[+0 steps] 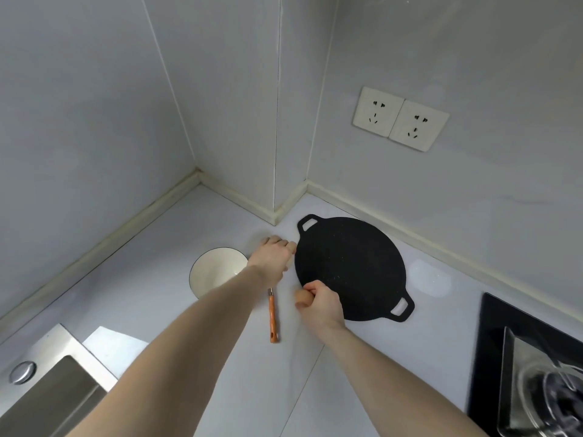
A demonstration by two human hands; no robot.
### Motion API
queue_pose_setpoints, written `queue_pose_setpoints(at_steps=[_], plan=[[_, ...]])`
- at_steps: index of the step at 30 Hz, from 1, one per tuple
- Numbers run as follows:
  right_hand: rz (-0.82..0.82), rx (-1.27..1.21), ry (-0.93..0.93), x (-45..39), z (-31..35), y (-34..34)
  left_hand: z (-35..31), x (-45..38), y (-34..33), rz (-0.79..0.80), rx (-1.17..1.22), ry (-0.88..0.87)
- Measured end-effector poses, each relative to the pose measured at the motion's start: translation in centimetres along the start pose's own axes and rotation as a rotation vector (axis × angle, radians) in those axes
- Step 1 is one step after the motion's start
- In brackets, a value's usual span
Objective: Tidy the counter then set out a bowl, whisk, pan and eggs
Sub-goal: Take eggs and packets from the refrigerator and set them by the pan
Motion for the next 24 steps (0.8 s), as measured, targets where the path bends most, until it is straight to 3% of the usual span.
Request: queue_pose_setpoints(at_steps=[7,24], plan=[[0.009,0.002,-0.015,-1.2,0.4,-0.7,1.9,-1.3,0.4,0.031,0.165,0.129],[-0.074,-0.038,0.071,-3.1,4.0,-2.4,4.0,-1.2,1.3,0.109,0.117,0.27]])
Point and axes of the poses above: each hand's wrist, its own x-axis away from the middle knuckle, its own y-axis out of the back of the hand, z = x × y, the point moved 4 cm from there along -x, towards the middle knuckle, and after that the axes turned 11 degrees about x, right-handed, at the moved point
